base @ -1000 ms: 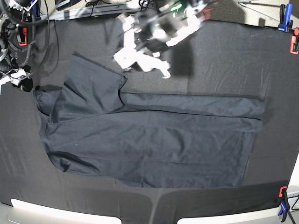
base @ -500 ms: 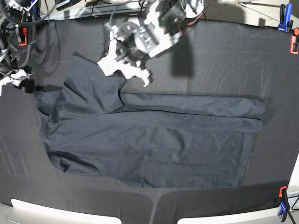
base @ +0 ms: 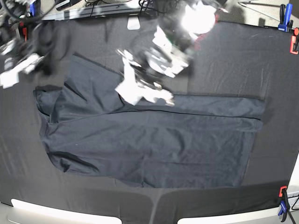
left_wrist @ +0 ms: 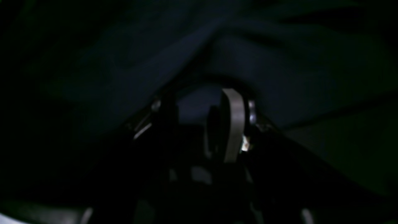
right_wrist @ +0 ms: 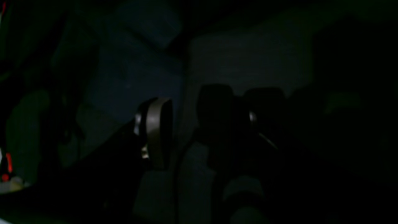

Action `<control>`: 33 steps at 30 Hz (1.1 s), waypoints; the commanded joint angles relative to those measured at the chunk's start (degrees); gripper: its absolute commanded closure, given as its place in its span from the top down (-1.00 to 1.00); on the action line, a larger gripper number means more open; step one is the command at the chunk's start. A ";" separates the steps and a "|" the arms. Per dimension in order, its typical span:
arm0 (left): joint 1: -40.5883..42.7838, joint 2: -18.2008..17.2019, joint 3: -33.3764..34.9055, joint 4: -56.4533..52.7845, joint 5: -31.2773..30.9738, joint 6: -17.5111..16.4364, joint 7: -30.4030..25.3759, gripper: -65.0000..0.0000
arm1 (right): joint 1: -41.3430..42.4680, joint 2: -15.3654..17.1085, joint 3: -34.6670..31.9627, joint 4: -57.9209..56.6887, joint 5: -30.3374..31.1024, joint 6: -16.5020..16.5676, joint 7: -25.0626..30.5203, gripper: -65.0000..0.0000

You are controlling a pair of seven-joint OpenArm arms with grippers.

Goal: Layout the t-shirt on the table in an organized manner, then fold the t-shirt properly

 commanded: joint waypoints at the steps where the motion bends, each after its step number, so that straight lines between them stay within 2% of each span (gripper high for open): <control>1: -0.70 -0.72 -0.81 1.66 -1.01 0.44 -1.29 -0.34 | 0.35 0.39 -0.57 0.87 -0.09 1.01 0.98 -0.10; 7: -0.24 -8.66 -4.22 5.73 -4.90 0.46 -1.29 -0.34 | 0.52 -3.65 -4.20 0.87 -1.25 0.98 1.01 -0.12; 10: 0.61 -11.43 -5.79 7.37 -5.22 0.46 -1.29 -0.34 | 0.50 -4.44 -4.33 0.87 -1.27 0.94 2.14 -0.41; 12: 1.03 -12.48 -6.84 7.45 -5.22 0.48 -1.29 -0.34 | 0.52 -4.44 -4.33 0.87 -1.25 0.92 2.34 -0.53; 18: 2.43 -13.35 -10.60 7.45 -5.27 0.46 -1.31 -0.34 | 0.66 -4.42 -4.33 0.90 -0.81 0.94 4.57 -1.00; 24: 4.09 -13.35 -15.15 7.45 -5.29 0.46 -1.46 -0.34 | 0.66 -4.42 -4.33 4.33 -0.57 0.98 5.84 -1.00; 29: 5.46 -13.38 -18.86 7.45 -8.52 0.37 -2.14 -0.34 | 2.16 -4.42 -4.33 9.33 6.82 1.03 7.04 -1.00; 33: 6.29 -13.44 -19.61 7.45 -9.44 -0.02 -2.10 -0.34 | 8.76 -4.81 -4.35 9.42 4.07 1.01 6.97 -1.00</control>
